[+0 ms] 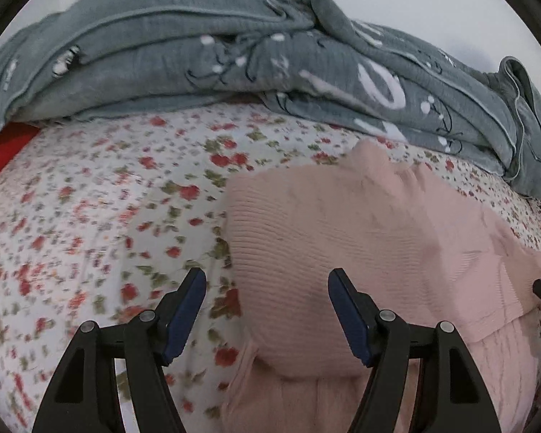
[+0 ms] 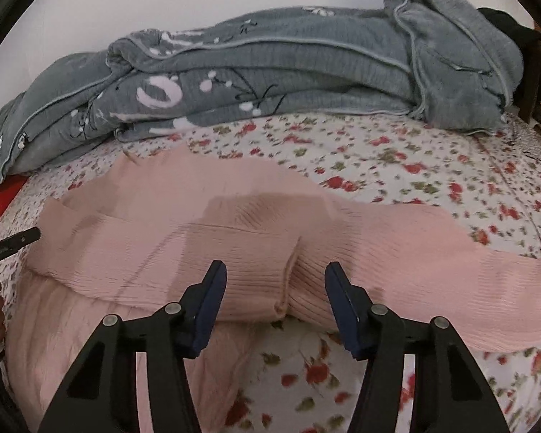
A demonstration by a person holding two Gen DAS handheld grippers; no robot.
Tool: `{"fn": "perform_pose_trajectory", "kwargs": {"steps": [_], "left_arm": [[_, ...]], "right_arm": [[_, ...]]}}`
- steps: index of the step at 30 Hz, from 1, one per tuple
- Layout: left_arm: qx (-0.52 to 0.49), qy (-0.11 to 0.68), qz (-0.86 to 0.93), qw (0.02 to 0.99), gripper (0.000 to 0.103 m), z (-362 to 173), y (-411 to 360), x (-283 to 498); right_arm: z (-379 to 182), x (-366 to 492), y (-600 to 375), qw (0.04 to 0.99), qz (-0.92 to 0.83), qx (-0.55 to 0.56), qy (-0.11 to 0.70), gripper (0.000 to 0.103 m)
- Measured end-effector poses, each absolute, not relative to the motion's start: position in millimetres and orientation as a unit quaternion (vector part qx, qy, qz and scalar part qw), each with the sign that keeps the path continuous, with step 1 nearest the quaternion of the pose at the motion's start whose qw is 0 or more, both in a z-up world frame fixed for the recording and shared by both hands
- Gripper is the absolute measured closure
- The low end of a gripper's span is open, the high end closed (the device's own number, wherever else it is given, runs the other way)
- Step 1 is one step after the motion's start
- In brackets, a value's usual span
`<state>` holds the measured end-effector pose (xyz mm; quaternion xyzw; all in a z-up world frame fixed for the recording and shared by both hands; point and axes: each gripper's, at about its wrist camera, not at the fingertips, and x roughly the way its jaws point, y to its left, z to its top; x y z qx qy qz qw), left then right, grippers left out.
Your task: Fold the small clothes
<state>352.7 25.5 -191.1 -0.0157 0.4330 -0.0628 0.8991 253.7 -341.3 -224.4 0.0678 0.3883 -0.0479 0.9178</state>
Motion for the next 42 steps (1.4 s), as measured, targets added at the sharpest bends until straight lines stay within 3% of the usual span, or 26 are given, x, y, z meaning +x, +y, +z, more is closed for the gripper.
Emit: {"fn": "perform_pose_trajectory", "kwargs": {"steps": [1,4,5,9,15,19,24,29,32,34,36,38,42], "left_arm": [[-0.020,0.440,-0.065,0.895,0.039,-196,24,358],[-0.041,0.450,-0.070,0.889,0.072,-203,25,365],[-0.043,0.443,-0.068,0.893,0.089,-201,28,366],[-0.068,0.423,-0.067,0.901,0.089,-191,50,367],[-0.077,0.429,-0.070,0.897,0.089,-199,59,370],[-0.090,0.418,-0.051,0.903,0.076,-197,64,364],[-0.081,0.422,-0.055,0.902,0.076,-198,59,370],[-0.056,0.422,-0.027,0.905,0.089,-205,54,373],[-0.038,0.418,-0.017,0.908,0.089,-201,52,370],[-0.034,0.419,-0.017,0.907,0.087,-196,54,365],[-0.029,0.416,-0.024,0.909,0.087,-190,54,355],[-0.023,0.411,-0.026,0.911,0.087,-182,52,342],[-0.023,0.412,-0.032,0.910,0.085,-172,45,321]], "right_arm": [[-228,258,-339,0.916,-0.047,0.063,0.394,0.048],[-235,267,-333,0.912,-0.042,0.056,0.405,0.058],[-235,268,-332,0.913,-0.041,0.053,0.404,0.063],[-225,272,-322,0.918,-0.028,0.044,0.394,0.078],[-231,281,-316,0.913,-0.033,0.038,0.404,0.077],[-235,282,-321,0.912,-0.036,0.051,0.405,0.074],[-239,287,-315,0.914,-0.038,0.030,0.402,0.078],[-241,292,-321,0.913,-0.039,0.051,0.404,0.081],[-235,286,-324,0.913,-0.041,0.056,0.402,0.081],[-224,272,-329,0.917,-0.050,0.057,0.392,0.077],[-210,250,-337,0.924,-0.064,0.045,0.373,0.060],[-200,226,-351,0.929,-0.083,0.045,0.357,0.050],[-195,181,-387,0.925,-0.111,0.074,0.356,0.049]]}}
